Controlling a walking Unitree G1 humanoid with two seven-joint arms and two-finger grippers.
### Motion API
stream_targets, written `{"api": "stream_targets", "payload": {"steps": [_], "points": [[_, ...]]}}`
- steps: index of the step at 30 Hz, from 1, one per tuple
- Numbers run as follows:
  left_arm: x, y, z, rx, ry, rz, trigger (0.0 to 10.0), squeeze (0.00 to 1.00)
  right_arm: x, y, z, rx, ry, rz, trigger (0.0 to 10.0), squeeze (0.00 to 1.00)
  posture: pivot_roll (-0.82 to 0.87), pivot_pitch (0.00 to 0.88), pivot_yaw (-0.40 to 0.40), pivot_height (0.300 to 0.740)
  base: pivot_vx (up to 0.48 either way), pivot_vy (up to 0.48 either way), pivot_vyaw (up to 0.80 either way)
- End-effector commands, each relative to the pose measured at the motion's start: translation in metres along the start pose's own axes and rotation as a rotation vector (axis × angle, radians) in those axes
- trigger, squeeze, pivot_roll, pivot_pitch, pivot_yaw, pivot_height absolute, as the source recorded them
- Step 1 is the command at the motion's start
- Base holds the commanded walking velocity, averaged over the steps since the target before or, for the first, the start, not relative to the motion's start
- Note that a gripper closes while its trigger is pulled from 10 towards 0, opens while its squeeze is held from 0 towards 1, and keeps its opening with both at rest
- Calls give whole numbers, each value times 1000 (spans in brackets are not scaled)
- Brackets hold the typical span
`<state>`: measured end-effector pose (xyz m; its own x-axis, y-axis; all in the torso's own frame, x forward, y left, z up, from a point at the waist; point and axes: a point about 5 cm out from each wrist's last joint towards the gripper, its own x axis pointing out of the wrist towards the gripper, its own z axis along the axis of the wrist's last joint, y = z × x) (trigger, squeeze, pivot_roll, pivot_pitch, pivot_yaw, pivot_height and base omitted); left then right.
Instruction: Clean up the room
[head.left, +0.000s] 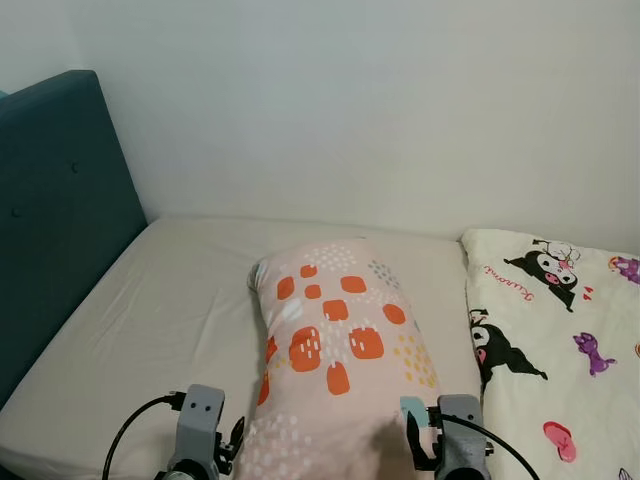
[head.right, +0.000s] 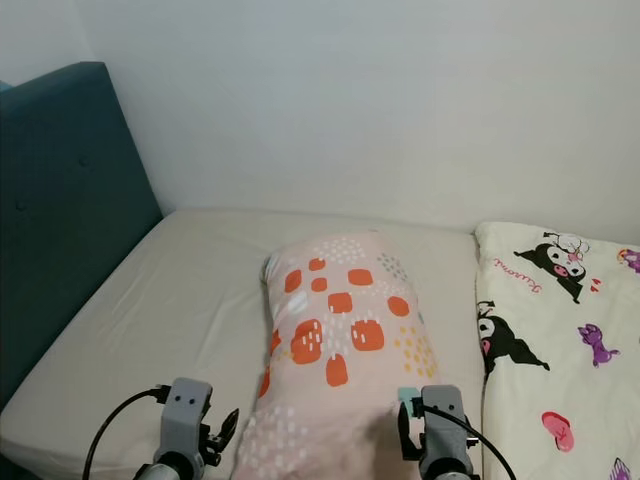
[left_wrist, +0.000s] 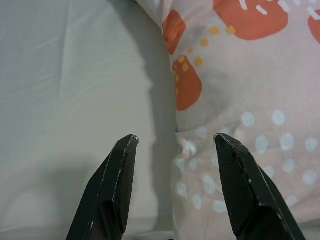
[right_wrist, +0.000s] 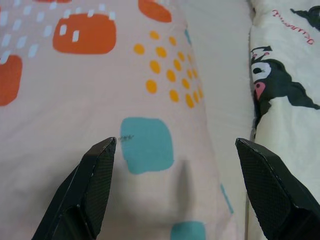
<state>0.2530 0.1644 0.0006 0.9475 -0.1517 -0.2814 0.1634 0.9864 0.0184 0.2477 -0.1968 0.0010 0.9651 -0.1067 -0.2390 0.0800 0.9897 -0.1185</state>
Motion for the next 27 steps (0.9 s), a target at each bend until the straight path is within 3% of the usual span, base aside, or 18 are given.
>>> {"api": "stream_targets", "payload": {"steps": [1, 27], "points": [[-2, -3, -4, -7, 19, -5, 10000, 0, -1, -3, -2, 22, 14, -17, 10000, 0, -5, 105, -12, 740, 0, 0, 0], [6, -2, 9, -52, -5, 21, 10000, 0, 4, -13, 5, 46, 9, -23, 10000, 0, 2, 108, -10, 671, 0, 0, 0]]}}
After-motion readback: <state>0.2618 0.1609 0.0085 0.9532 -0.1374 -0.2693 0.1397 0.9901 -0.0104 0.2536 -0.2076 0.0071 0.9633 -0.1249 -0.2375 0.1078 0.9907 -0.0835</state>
